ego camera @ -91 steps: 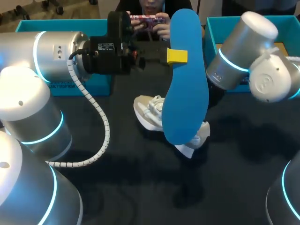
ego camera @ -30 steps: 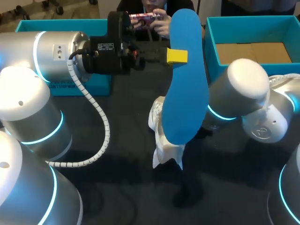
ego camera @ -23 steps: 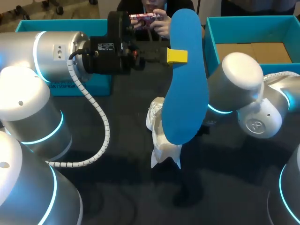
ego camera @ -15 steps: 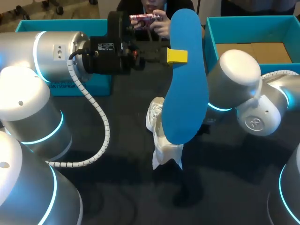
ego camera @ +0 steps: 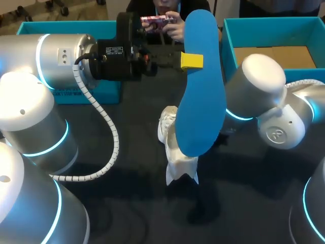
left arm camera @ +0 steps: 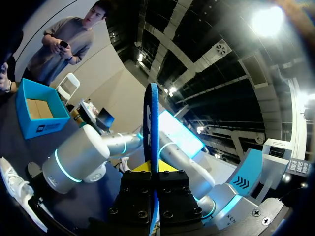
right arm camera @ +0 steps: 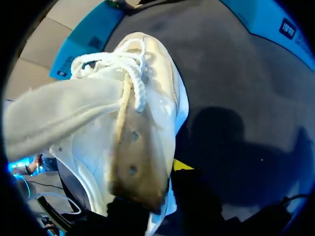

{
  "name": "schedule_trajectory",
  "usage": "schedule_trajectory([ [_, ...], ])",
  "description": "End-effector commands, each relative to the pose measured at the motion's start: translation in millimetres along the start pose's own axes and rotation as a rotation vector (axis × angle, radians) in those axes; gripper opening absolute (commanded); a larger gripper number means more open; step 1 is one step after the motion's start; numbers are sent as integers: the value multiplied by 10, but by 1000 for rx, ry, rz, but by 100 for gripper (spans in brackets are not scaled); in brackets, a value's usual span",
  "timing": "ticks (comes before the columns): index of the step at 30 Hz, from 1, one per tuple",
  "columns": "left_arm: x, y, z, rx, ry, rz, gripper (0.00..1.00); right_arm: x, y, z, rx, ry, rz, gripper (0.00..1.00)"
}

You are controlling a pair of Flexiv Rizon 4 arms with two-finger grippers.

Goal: Take the shoe out of the shoebox, open the shoe tongue, remove and reinsert the insole, then place the shoe into the shoebox

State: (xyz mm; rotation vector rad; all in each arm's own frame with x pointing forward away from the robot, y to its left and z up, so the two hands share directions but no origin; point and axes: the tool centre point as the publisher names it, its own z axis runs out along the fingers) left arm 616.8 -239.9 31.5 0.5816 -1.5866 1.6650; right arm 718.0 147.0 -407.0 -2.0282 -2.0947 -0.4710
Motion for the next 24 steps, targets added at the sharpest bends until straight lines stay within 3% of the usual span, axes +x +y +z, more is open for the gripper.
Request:
schedule_trajectory([
  [1, -2, 7, -4, 2, 1, 0, 0, -13, -34, -59, -6, 30, 10, 100],
  [11, -2, 7, -4, 2, 1, 0, 0, 119, -28, -439, -15, 167, 32, 100],
  [19, -2, 7, -4, 2, 1, 0, 0, 195, -19, -777, -62, 369, 34, 100],
  [24, -2, 7, -4, 2, 1, 0, 0, 195, -19, -777, -62, 369, 34, 100],
])
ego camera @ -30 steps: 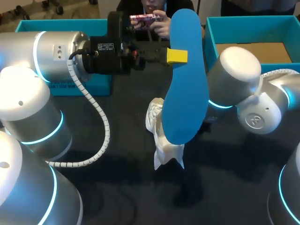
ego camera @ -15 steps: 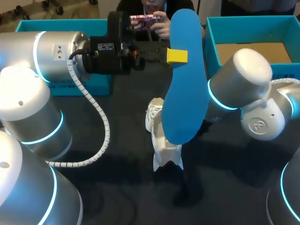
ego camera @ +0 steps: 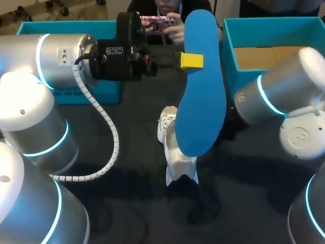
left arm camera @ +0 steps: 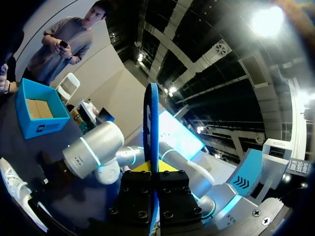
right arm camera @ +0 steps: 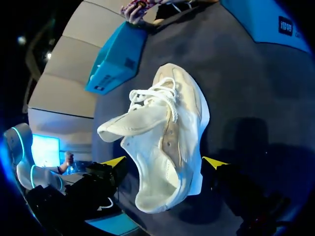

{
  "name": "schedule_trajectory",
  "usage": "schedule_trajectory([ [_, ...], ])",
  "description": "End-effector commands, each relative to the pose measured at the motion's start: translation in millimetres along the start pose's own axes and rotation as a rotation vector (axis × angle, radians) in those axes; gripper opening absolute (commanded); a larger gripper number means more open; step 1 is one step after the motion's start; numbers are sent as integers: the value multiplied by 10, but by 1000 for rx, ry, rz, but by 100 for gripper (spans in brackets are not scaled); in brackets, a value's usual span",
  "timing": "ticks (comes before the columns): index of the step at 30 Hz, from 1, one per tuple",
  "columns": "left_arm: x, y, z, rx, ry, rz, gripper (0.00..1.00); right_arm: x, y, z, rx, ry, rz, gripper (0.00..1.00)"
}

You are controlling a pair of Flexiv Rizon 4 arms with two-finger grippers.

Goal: Take the shoe out of the shoebox, open the shoe tongue, remove and reinsert the insole, then place the shoe into the shoebox

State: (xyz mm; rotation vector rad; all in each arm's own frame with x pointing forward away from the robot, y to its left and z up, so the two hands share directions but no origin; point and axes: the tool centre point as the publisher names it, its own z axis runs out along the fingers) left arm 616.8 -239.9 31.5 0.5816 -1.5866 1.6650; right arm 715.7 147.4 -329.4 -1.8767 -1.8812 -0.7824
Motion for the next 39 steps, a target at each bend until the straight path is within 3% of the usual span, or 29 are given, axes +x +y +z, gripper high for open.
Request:
schedule_trajectory([
  [1, -2, 8, -4, 2, 1, 0, 0, -63, -65, -79, -8, 64, 0, 100],
  [11, -2, 8, -4, 2, 1, 0, 0, -63, -65, -79, -8, 64, 0, 100],
  [18, -2, 8, -4, 2, 1, 0, 0, -23, -70, -375, -62, 264, -4, 100],
  [22, -2, 8, -4, 2, 1, 0, 0, 43, -32, -532, -76, 297, -4, 100],
  [23, -2, 8, -4, 2, 1, 0, 0, 64, -23, -589, -86, 365, 10, 100],
  [33, -2, 8, -4, 2, 1, 0, 0, 211, 60, -1095, -168, 656, 25, 100],
  [39, -2, 8, -4, 2, 1, 0, 0, 194, 71, -1165, -150, 651, 56, 100],
])
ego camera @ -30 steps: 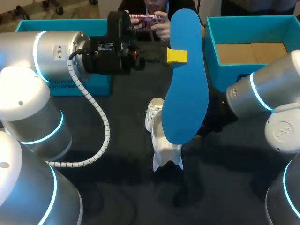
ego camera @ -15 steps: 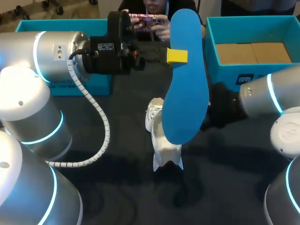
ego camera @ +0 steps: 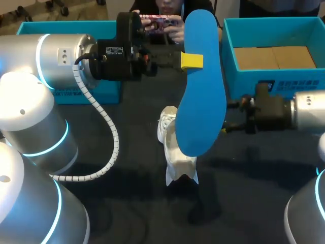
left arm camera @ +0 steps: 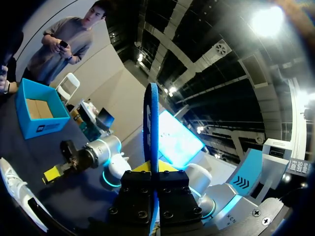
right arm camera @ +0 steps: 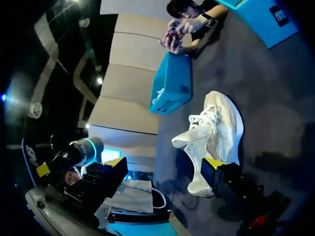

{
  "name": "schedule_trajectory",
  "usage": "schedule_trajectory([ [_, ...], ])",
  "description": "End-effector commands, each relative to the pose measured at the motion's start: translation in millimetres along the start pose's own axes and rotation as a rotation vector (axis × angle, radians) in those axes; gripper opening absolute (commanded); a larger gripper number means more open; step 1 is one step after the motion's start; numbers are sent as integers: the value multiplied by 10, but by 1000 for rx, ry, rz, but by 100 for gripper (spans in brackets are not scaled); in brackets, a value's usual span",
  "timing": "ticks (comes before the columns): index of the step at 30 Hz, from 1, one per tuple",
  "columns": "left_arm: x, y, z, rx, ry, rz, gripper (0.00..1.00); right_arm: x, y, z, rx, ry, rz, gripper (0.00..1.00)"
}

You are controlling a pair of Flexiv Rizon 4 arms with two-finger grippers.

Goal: Take the shoe out of the shoebox, open the shoe tongue, remove and reinsert the insole, then place the shoe into the shoebox

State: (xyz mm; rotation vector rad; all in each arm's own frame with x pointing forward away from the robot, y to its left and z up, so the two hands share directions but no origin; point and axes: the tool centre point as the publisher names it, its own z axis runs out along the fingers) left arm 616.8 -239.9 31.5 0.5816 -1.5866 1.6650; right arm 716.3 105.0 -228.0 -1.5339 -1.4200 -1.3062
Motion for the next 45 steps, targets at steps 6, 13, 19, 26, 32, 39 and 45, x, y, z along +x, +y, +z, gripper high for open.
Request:
schedule_trajectory([
  [6, -2, 7, -4, 2, 1, 0, 0, -17, -55, -160, -5, 60, -2, 100],
  [13, -2, 7, -4, 2, 1, 0, 0, 229, 91, -177, 43, 72, -30, 100],
  [19, -2, 7, -4, 2, 1, 0, 0, 516, 267, -235, 36, 146, -40, 100],
  [26, -2, 7, -4, 2, 1, 0, 0, 704, 296, -260, 68, 132, -24, 100],
  [32, -2, 7, -4, 2, 1, 0, 0, 809, 255, -341, 78, 131, 27, 100],
  [39, -2, 7, -4, 2, 1, 0, 0, 858, 234, -315, 167, 158, 34, 100],
  [45, -2, 7, -4, 2, 1, 0, 0, 858, 234, -315, 167, 158, 34, 100],
])
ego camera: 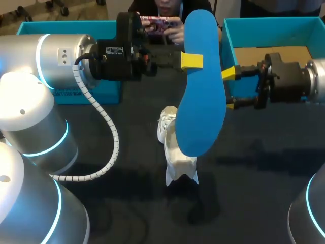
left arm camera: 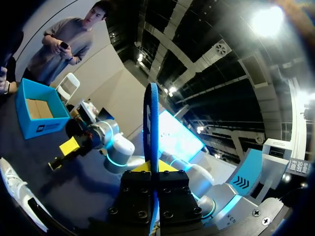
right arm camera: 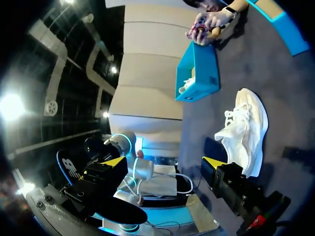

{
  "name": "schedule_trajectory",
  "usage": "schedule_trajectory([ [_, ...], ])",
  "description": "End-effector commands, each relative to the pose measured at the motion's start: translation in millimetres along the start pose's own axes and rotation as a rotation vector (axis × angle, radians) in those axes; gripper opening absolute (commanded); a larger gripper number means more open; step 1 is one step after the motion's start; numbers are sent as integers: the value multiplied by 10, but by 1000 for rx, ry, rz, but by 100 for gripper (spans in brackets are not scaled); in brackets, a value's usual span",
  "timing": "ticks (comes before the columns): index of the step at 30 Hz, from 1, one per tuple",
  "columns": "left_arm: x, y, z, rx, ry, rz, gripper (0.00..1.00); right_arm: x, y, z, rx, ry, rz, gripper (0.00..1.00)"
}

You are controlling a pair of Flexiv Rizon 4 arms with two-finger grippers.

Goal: Take the shoe out of the shoebox, open the shoe tongue, remove and reinsert the insole, then place the shoe into the shoebox

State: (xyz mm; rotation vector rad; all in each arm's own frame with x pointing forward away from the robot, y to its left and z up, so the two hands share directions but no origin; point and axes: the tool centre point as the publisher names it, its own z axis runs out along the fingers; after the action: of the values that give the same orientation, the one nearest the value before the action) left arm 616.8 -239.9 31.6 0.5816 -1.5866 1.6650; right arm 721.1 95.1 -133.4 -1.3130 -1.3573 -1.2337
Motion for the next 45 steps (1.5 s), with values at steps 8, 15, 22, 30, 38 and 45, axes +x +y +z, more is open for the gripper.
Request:
schedule_trajectory([
  [8, -28, 45, -108, -47, 7, 130, 0, -7, 28, 27, 6, -2, 1, 100],
  [15, -171, 159, -271, -156, -1, 422, 0, -7, 28, 27, 6, -2, 1, 100],
  [22, -276, 196, -346, -96, -15, 733, 0, -7, 28, 27, 6, -2, 1, 100],
  [30, -538, 252, -479, -142, -15, 1221, 0, -7, 28, 27, 6, -2, 1, 100],
  [38, -599, 256, -608, -266, 55, 1603, 0, -7, 28, 27, 6, -2, 1, 100],
  [45, -688, 244, -665, -337, 6, 1784, 0, -7, 28, 27, 6, -2, 1, 100],
])
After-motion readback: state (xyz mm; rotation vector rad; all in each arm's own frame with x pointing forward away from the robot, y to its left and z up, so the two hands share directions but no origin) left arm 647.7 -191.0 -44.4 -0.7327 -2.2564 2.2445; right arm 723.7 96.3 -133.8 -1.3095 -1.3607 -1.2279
